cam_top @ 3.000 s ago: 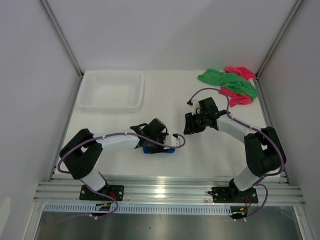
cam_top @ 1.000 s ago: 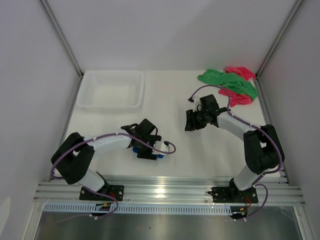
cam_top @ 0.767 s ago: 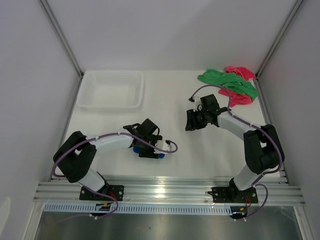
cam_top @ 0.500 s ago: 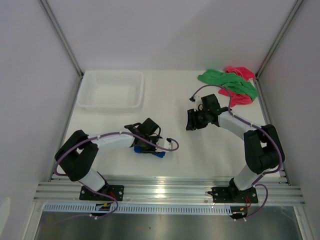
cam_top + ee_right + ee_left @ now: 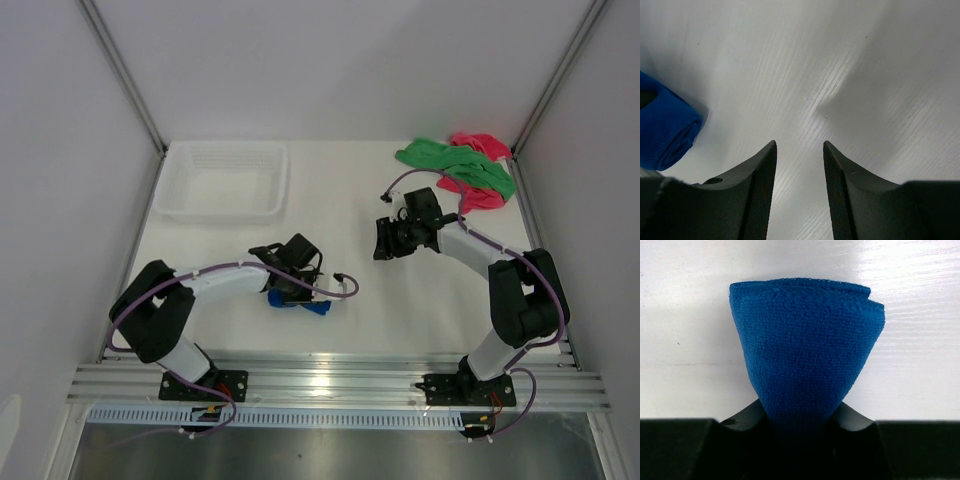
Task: Roll the towels
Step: Place the rolled towel into the container
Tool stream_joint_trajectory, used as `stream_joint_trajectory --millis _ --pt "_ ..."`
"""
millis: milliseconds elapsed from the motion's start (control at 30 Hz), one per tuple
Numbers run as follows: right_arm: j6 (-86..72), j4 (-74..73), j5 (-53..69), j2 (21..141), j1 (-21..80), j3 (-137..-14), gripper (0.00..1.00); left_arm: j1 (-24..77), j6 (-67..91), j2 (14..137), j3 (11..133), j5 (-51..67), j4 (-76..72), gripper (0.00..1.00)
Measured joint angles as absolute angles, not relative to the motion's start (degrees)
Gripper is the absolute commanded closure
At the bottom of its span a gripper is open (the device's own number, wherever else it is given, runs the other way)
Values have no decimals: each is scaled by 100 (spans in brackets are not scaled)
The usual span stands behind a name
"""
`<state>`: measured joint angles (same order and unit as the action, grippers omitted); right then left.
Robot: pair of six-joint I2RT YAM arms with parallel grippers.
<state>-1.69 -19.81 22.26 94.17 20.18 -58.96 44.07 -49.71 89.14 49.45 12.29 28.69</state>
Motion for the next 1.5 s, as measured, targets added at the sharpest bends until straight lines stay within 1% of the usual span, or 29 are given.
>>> stream_joint_trajectory --millis 333,500,733,1000,1167,1333,1500 --pt "-148 -1986 2196 9417 1999 -5898 55 4182 -5122 8860 5054 1229 3166 90" --pt "-145 -1986 2185 9417 1990 -5898 55 4047 -5223 8851 5319 1232 3308 90" --pt "-148 -2005 2185 9417 1975 -6007 55 3623 -5465 8851 6173 1243 3435 89" --pt "-145 -2102 2185 9452 1964 -6420 55 2722 -6049 8941 7787 1278 3479 89" --pt "-148 -2134 2150 9548 1964 -6661 55 1787 -6434 9837 9111 1188 3395 89" --pt "-165 -2255 2029 9620 1964 -6796 55 991 -6858 10715 9782 1046 3162 88" --pt "-255 -2333 1887 9633 1966 -6873 55 541 -7382 11563 10370 1024 3306 87"
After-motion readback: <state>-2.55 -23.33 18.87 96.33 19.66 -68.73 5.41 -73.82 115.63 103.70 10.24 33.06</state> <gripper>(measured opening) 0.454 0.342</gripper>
